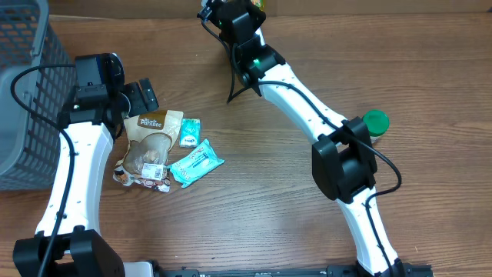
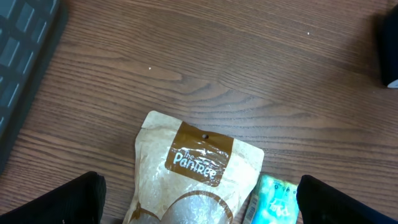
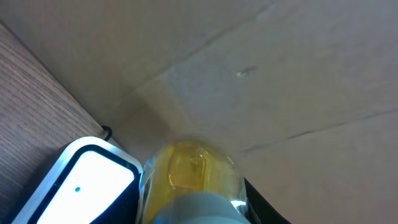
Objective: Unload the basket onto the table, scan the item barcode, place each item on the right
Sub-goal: 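Hold the bottle's label in front of the scanner window, then move the bottle right with the right gripper and set it down beside the jar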
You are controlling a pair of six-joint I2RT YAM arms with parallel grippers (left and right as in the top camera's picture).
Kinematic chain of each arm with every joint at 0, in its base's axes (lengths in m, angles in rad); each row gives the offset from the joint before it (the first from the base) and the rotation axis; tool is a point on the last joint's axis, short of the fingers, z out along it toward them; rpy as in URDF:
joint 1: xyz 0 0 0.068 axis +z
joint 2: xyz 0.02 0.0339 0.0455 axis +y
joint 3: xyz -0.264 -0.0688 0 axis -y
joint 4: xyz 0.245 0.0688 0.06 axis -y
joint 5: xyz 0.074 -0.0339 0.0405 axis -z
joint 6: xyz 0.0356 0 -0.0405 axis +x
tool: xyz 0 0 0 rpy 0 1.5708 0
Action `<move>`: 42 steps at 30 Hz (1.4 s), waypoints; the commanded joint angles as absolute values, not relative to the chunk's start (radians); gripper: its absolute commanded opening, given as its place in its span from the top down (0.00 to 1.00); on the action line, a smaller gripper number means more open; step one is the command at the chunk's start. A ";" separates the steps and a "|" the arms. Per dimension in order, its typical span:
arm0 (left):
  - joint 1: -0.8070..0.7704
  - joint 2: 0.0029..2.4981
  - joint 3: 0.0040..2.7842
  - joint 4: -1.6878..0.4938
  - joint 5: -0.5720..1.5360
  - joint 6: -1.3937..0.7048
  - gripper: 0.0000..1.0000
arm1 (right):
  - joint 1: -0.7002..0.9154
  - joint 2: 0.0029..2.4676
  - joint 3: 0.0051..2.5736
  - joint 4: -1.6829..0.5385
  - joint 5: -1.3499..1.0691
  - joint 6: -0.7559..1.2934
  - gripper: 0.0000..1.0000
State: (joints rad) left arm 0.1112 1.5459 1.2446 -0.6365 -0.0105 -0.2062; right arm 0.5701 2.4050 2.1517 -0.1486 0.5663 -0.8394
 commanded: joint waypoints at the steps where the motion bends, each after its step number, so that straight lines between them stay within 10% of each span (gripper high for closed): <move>1: 0.111 1.549 1.251 -0.635 -0.007 -0.202 0.00 | 0.567 2.432 2.170 -0.104 0.612 -0.843 0.66; 30: 0.112 1.549 1.251 -0.635 -0.007 -0.202 0.00 | 0.572 2.380 2.171 -0.118 0.727 -0.763 0.64; 42: 0.111 1.549 1.251 -0.635 -0.007 -0.202 0.01 | 0.519 2.163 2.171 -0.604 0.701 -0.270 0.64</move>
